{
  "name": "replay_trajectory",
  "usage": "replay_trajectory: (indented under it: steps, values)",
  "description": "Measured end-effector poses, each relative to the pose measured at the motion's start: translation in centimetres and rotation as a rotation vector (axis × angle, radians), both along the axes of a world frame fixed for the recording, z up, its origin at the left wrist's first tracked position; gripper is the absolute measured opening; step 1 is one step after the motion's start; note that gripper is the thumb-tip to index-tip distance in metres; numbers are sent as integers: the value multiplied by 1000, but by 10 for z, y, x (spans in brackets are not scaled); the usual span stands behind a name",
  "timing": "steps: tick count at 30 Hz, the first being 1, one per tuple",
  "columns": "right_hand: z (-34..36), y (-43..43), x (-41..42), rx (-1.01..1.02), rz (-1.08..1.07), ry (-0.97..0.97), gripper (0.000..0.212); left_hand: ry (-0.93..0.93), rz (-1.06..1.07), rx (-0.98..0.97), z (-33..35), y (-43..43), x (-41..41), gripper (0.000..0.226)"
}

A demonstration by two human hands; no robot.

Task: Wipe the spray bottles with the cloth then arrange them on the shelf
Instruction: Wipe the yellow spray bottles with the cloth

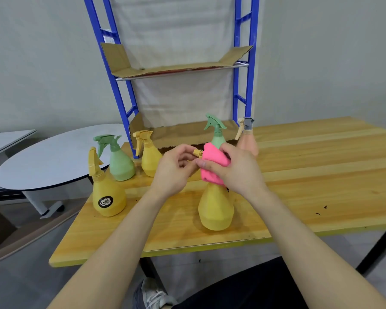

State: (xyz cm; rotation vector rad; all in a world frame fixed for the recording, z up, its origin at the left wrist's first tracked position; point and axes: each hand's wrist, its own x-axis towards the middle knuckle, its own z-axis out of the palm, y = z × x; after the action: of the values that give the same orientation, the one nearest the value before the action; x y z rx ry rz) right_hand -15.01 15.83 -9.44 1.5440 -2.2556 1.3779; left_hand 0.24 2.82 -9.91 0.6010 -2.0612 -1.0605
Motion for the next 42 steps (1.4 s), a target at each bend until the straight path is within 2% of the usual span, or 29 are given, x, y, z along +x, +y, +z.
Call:
replay_trajectory:
  steps: [2,5,7,12,14,15,18,21,25,27,32,38,42]
  values:
    - [-7,4,0,-18,-70,54,68,0,9,-4,-1,2,-1,14]
    - [-10,8,-1,-17,-63,114,57,-21,26,-10,-3,6,-6,15]
    - [-11,8,-5,6,3,85,47,-50,30,-19,-2,7,-7,18]
    - [-5,12,-20,53,252,-163,19,-64,60,-85,4,1,-5,39]
    - [-3,14,-25,67,342,-309,17,-36,102,-103,4,-5,-3,40]
    - [-5,13,-29,57,319,-328,20,-26,134,-119,3,-9,-2,38]
    - [-24,1,-45,9,33,-119,19,4,295,-143,0,-20,-5,27]
    - [-47,-15,-52,109,-74,99,22,51,422,-129,-7,-35,-16,25]
    - [-66,-33,-44,661,50,251,29,85,505,-122,-13,-58,-38,25]
    - [-72,-39,-41,729,57,236,30,90,530,-136,-13,-69,-54,25]
    - [-71,-44,-35,713,7,230,30,84,580,-123,-9,-91,-82,27]
    - [-71,-46,-38,706,-9,159,30,53,574,-133,-9,-104,-105,27]
    - [-73,-49,-42,725,-3,147,33,22,533,-62,-3,-107,-107,35]
